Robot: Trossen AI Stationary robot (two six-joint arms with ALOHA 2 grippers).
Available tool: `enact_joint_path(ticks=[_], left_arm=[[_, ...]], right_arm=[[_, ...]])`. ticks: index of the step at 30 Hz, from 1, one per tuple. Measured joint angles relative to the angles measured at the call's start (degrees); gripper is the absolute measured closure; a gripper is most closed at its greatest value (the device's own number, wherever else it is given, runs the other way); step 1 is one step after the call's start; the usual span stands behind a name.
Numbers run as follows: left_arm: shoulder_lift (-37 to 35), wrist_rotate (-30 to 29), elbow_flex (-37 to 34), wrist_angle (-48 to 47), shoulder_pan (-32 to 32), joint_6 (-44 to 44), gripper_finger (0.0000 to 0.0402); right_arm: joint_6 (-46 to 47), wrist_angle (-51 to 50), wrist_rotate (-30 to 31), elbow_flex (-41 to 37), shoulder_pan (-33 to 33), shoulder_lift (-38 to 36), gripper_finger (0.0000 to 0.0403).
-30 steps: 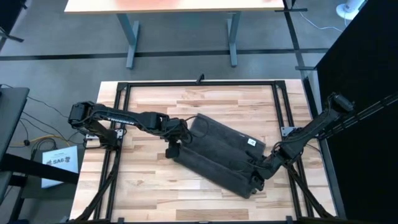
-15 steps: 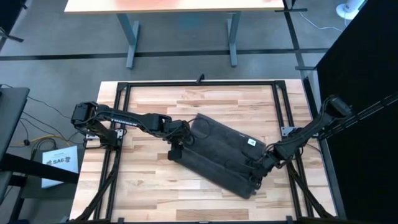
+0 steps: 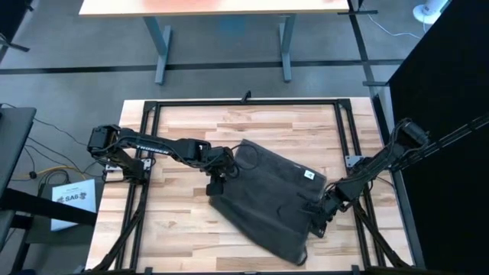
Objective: Roll towel
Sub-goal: Roll the black towel
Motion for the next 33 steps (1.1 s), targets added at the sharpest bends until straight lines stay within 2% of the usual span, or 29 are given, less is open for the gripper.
enact_joint_path(ticks=[3,7,13,16,20,25,28,31,33], left_arm=[[0.0,0.0,0.0,-0.1,0.0,-0.3,0.024],[0.0,0.6,0.0,-1.7,-1.1,-1.6,0.024],[0.0,4.4,0.0,-8.7,-6.3,-0.8,0.024],[0.0,3.0,-0.1,-9.5,-9.3,1.5,0.024],[0.0,0.3,-1.5,-4.4,-10.1,3.0,0.024],[0.0,2.2,-3.0,-0.2,-9.6,-0.1,0.024],[0.0,3.4,-3.7,0.4,-10.9,-1.6,0.024],[0.0,3.6,-5.3,0.2,-12.2,-3.5,0.024],[0.0,3.6,-7.2,1.3,-13.0,-5.5,0.024]], right_arm=[[0.0,2.5,0.6,0.2,0.1,-2.6,0.027],[-1.0,12.8,4.6,1.5,1.0,-3.2,0.027],[-3.2,23.1,7.2,4.4,2.4,1.6,0.027],[-5.8,18.6,7.2,7.9,2.5,6.5,0.0271],[-3.4,1.8,7.5,9.6,-1.6,11.4,0.0271],[-8.9,2.1,7.1,9.9,-6.6,11.6,0.0269],[-12.2,2.3,4.4,10.2,-9.1,11.6,0.0269],[-14.1,1.2,3.2,11.8,-8.6,9.2,0.0269],[-15.1,-0.7,5.2,12.8,-7.8,7.0,0.0269]])
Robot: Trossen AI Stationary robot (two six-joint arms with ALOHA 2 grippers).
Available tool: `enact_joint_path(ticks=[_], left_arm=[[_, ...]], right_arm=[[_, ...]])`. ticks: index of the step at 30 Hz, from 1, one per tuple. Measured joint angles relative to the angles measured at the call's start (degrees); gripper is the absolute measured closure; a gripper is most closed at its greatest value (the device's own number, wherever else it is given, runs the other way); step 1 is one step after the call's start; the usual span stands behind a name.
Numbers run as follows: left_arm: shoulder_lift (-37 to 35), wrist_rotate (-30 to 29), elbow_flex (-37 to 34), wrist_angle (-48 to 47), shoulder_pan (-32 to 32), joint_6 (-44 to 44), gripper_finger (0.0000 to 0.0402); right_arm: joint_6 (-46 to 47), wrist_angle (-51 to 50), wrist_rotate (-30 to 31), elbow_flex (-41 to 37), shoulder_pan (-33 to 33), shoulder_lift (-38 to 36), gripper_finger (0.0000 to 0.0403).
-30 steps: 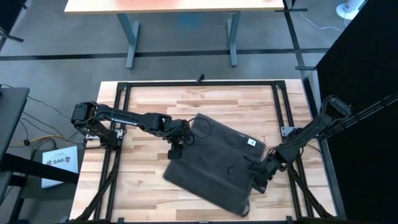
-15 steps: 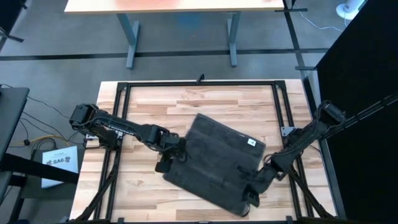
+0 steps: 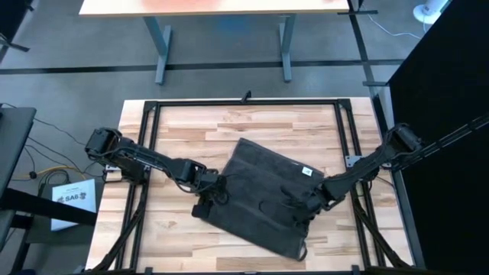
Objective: Roll towel
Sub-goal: Roll the black towel
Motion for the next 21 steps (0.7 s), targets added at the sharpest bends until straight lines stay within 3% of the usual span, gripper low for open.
enact_joint_path(ticks=[3,6,11,17,21], left_arm=[[0.0,0.0,-3.3,4.3,-0.8,-2.7,0.024],[0.0,0.0,-6.2,9.0,-1.4,-5.9,0.024],[0.0,-0.1,-8.8,14.6,-2.2,-8.6,0.024],[0.0,-1.0,-8.9,13.7,-4.6,-9.1,0.024],[0.0,-1.8,-8.9,10.3,-7.2,-9.0,0.024]], right_arm=[[-0.1,-9.6,5.9,-0.3,-0.6,-1.2,0.0269],[-2.0,-15.6,6.1,-0.9,-2.8,-1.3,0.0269],[-7.5,-15.2,5.2,-4.3,-6.8,-0.9,0.0269],[-12.0,-13.8,3.8,-9.8,-13.4,-1.3,0.0268],[-13.7,-11.9,-0.3,-11.9,-18.2,-1.6,0.0268]])
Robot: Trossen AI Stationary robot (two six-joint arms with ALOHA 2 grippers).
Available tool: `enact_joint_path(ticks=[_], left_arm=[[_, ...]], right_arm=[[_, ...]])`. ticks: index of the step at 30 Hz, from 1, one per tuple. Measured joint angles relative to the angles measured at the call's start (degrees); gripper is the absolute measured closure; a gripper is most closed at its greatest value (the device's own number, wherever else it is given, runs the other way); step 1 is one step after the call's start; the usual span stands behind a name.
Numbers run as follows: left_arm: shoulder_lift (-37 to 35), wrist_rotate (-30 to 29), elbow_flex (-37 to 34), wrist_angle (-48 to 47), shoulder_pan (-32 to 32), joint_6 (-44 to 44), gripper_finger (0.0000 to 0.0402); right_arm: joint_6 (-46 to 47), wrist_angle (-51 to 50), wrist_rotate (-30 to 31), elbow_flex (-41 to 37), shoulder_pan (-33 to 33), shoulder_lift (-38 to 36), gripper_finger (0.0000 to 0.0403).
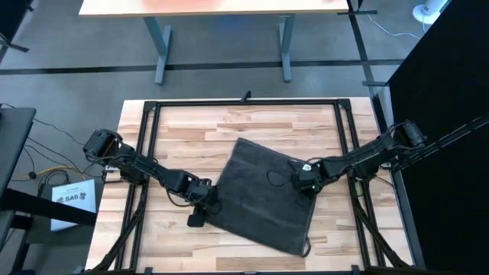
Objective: Roll towel
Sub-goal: Roll the black towel
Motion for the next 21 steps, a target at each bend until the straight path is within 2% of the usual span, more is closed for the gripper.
enact_joint_path(ticks=[2,5,10,13,16,19,21], left_arm=[[0.0,-1.0,0.0,-1.7,-1.0,-0.4,0.024],[0.0,-1.2,0.0,-2.7,-1.9,-1.4,0.024],[-0.5,-1.2,2.0,-2.5,-1.0,-4.0,0.024],[-0.6,-2.2,6.2,-1.5,1.2,-3.9,0.024],[-0.6,-5.4,10.5,-1.4,4.8,-1.1,0.024],[-0.2,-8.6,13.6,-1.0,10.6,1.7,0.024],[0.6,-7.2,14.2,0.4,15.7,3.4,0.024]], right_arm=[[-1.8,-0.1,-0.3,0.0,-1.9,-0.2,0.0269],[-4.3,-0.7,3.1,-0.3,-4.6,-2.2,0.0269],[-2.9,0.7,3.0,-0.4,-5.3,-9.9,0.0268],[0.4,5.9,1.6,-0.1,-0.9,-14.6,0.0268],[5.2,13.4,1.8,-0.1,5.2,-16.2,0.0268],[10.6,19.7,4.4,0.0,12.9,-14.5,0.0269],[14.4,23.3,6.7,0.0,17.4,-11.6,0.0268]])
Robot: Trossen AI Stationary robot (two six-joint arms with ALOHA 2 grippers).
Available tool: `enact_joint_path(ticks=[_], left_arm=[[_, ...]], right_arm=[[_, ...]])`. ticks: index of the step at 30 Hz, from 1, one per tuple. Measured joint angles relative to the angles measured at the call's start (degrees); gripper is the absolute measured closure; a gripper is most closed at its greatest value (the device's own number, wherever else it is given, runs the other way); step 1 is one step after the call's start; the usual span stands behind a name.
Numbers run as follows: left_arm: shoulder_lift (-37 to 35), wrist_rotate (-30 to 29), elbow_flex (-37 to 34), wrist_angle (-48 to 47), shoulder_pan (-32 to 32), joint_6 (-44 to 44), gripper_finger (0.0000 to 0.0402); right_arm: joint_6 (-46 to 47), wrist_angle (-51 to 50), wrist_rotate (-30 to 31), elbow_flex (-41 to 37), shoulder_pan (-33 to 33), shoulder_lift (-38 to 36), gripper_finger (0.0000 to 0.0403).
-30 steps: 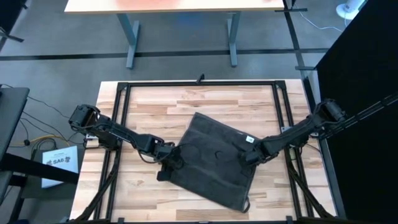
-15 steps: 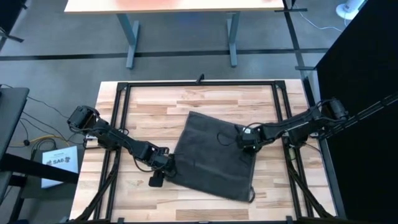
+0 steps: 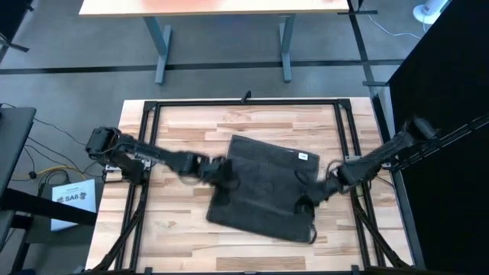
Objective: Roll towel
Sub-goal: Roll the black towel
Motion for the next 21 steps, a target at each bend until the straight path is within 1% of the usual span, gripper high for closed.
enact_joint_path(ticks=[2,4,6,11,15,17,21], left_arm=[[1.5,3.8,0.5,3.7,4.6,1.4,0.024],[3.1,6.9,0.6,4.8,8.2,3.8,0.024],[5.0,7.7,1.7,6.1,10.5,7.3,0.024],[11.0,8.0,3.7,8.1,13.9,14.4,0.024],[16.4,8.5,4.6,8.4,16.0,15.1,0.024],[18.8,10.4,4.6,8.3,17.0,15.0,0.024],[21.0,14.8,5.0,7.6,18.9,15.1,0.024]], right_arm=[[4.2,3.0,2.1,0.0,4.3,3.8,0.0269],[8.2,3.9,2.5,0.5,7.3,8.1,0.0269],[10.5,4.2,2.3,2.2,9.4,11.9,0.0269],[13.2,4.0,2.5,7.5,11.1,20.5,0.0269],[16.4,4.8,2.3,10.9,12.4,26.0,0.0269],[18.6,5.7,2.9,12.2,13.9,27.9,0.0269],[23.3,5.4,3.6,14.3,17.3,29.9,0.0269]])
